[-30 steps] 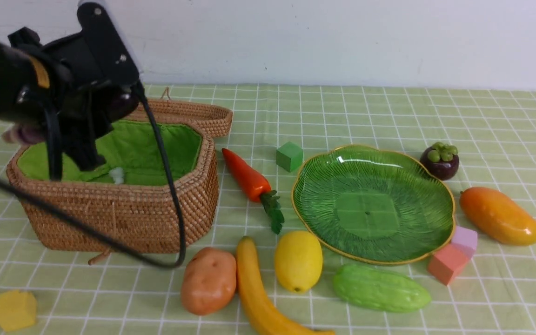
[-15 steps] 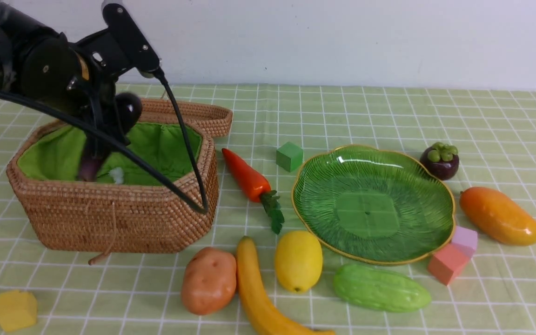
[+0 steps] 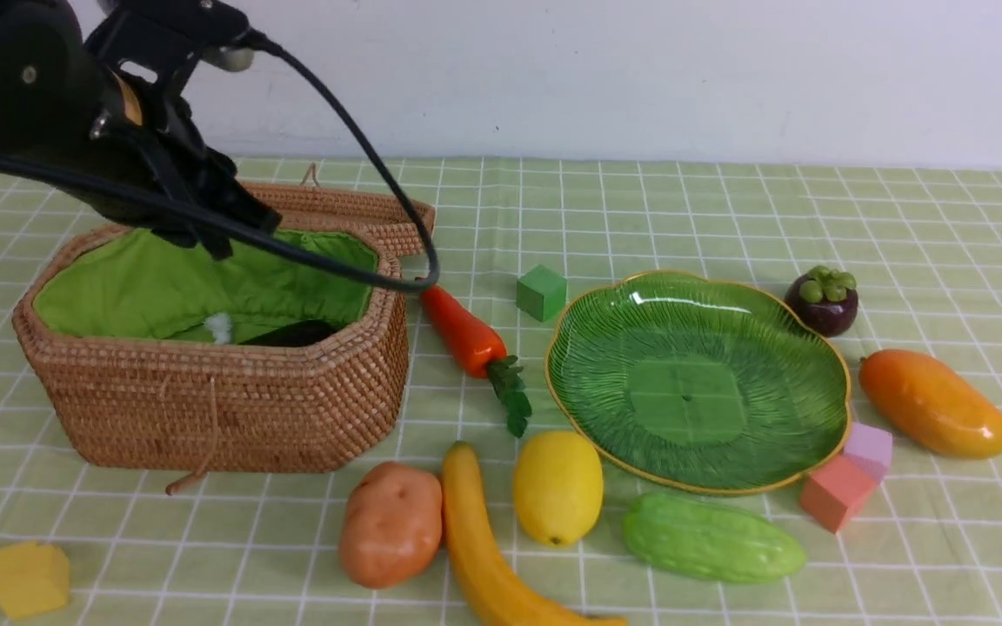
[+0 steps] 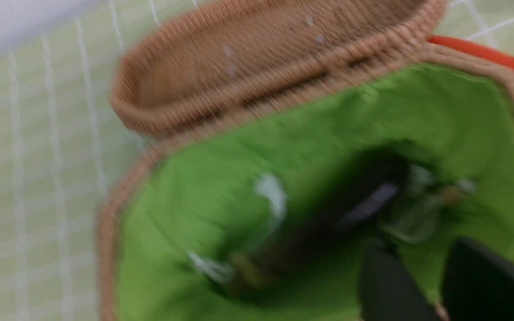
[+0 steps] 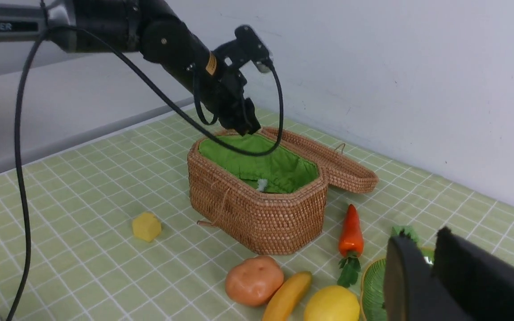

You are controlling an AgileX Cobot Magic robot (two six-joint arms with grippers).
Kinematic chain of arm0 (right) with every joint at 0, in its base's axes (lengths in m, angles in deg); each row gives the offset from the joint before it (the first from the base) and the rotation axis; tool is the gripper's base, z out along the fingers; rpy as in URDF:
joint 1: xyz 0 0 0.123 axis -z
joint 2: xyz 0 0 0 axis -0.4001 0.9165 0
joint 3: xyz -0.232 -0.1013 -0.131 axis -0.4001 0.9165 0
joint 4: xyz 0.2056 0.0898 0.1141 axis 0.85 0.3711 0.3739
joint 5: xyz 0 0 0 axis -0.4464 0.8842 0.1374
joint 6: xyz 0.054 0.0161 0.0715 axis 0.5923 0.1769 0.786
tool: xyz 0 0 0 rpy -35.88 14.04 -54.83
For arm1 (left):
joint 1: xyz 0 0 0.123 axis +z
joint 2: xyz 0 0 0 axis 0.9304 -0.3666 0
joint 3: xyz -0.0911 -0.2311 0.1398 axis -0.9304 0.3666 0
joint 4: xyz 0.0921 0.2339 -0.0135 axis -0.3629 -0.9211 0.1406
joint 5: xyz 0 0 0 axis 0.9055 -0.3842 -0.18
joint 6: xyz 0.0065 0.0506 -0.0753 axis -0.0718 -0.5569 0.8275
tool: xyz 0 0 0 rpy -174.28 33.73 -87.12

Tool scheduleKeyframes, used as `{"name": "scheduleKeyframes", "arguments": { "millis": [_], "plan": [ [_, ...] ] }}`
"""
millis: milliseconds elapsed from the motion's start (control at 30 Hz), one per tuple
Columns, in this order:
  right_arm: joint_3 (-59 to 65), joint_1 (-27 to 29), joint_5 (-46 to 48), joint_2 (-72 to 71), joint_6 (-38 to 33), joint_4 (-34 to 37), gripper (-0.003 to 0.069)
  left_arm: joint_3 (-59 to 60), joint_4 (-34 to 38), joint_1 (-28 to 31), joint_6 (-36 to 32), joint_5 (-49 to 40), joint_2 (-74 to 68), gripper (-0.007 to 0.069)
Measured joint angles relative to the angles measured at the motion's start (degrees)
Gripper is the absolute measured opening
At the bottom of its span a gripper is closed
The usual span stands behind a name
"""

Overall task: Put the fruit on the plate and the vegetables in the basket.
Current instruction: Grab a potato with your left arm and place it in the basket on the left

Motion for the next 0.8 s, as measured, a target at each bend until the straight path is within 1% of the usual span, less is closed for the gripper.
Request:
{"name": "scheduleKeyframes", "arguments": {
  "millis": [33, 67, 133, 233, 333, 400, 433, 500, 600, 633, 667, 733, 767, 800],
  "plan": [
    [0.0, 0.0, 0.2, 0.0, 0.0, 0.0, 0.0107, -0.1, 1.1, -1.6, 1.1, -3.4, 1.0, 0.0023],
    [0.0, 0.0, 0.3, 0.0, 0.0, 0.0, 0.0107, -0.1, 1.8, -2.7, 1.7, -5.4, 1.5, 0.0],
    [0.0, 0.0, 1.1, 0.0, 0.0, 0.0, 0.0107, 0.5, 4.5, -6.7, 3.2, -11.3, 3.0, -0.0013],
    [0.0, 0.0, 2.7, 0.0, 0.0, -0.1, 0.0107, 4.3, 7.0, -14.0, 5.4, -15.4, 4.8, -0.0013],
    [0.0, 0.0, 4.4, 0.0, 0.0, -0.1, 0.0109, 9.9, 7.1, -21.8, 9.6, -15.5, 5.5, -0.0013],
    [0.0, 0.0, 5.0, 0.0, 0.0, -0.1, 0.011, 12.1, 7.1, -24.4, 12.0, -14.8, 5.5, -0.0013],
    [0.0, 0.0, 5.7, 0.0, 0.0, -0.1, 0.0111, 14.3, 7.0, -26.7, 14.2, -13.0, 5.3, -0.0013],
    [0.0, 0.0, 6.0, 0.0, 0.0, -0.1, 0.0114, 15.6, 6.6, -28.0, 15.9, -10.0, 4.5, -0.001],
    [0.0, 0.0, 6.0, 0.0, 0.0, -0.1, 0.0116, 15.9, 5.1, -27.9, 17.4, -6.6, 3.5, 0.0032],
    [0.0, 0.0, 6.0, 0.0, 0.0, -0.1, 0.0118, 15.9, 4.7, -27.6, 17.8, -5.3, 3.0, 0.0064],
    [0.0, 0.0, 6.0, 0.0, 0.1, -0.1, 0.0118, 15.9, 4.6, -27.1, 18.2, -4.1, 2.6, 0.0104],
    [0.0, 0.0, 6.0, 0.0, 0.4, -0.1, 0.012, 15.9, 4.5, -25.5, 19.1, -2.6, 1.5, 0.0213],
    [0.0, 0.0, 6.1, 0.0, 0.5, -0.1, 0.012, 15.9, 4.5, -25.0, 19.5, -2.5, 1.2, 0.0246],
    [0.0, 0.0, 6.1, 0.0, 0.7, -0.1, 0.0121, 15.9, 4.5, -24.1, 20.1, -2.3, 0.7, 0.0304]
  ]
}}
